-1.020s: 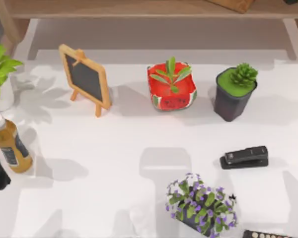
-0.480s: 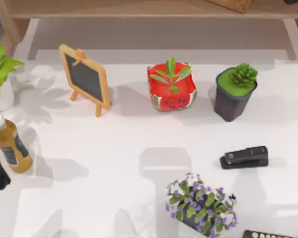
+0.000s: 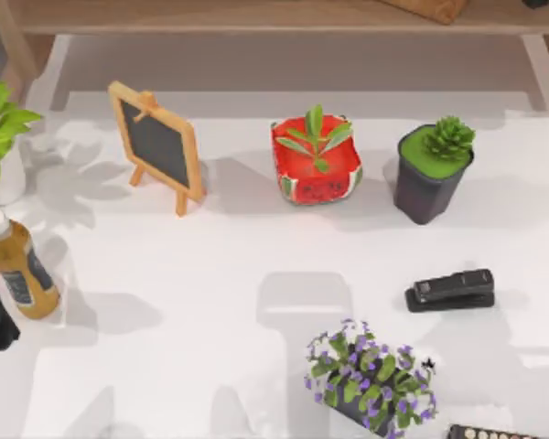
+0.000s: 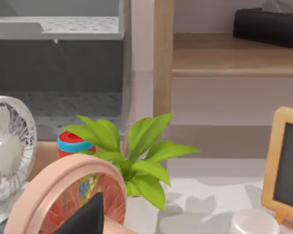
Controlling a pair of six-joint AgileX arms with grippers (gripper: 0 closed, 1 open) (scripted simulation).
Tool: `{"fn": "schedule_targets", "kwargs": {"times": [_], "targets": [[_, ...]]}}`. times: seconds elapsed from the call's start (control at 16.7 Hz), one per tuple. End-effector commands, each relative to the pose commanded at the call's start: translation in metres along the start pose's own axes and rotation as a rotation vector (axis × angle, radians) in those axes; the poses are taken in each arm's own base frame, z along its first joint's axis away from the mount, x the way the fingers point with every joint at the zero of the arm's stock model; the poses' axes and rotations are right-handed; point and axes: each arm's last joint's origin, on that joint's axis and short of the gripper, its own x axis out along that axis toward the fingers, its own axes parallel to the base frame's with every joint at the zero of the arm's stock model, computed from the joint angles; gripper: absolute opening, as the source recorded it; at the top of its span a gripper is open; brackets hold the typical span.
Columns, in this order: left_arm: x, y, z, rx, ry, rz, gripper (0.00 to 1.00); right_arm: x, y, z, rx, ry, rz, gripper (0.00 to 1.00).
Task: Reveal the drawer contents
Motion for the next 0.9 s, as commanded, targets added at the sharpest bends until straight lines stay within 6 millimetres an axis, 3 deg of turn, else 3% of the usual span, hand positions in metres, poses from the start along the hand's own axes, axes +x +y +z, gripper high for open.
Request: {"fn": "schedule_targets", "kwargs": {"times": [0.3,0.66,0.9], "targets": [[0.0,0.0,0.0,0.0,0.0,0.0,1.0,0.057,-0.028,-0.022,-0.409,0.005,-0.005,1.0],[0.0,0.0,0.0,0.0,0.0,0.0,1.0,0.129,-0.044,-0.083,-1.002,0.022,0.001,1.0],[0.0,0.0,0.0,0.0,0.0,0.0,1.0,0.162,-0.042,-0.12,-1.283,0.022,0.002,1.0]]}}
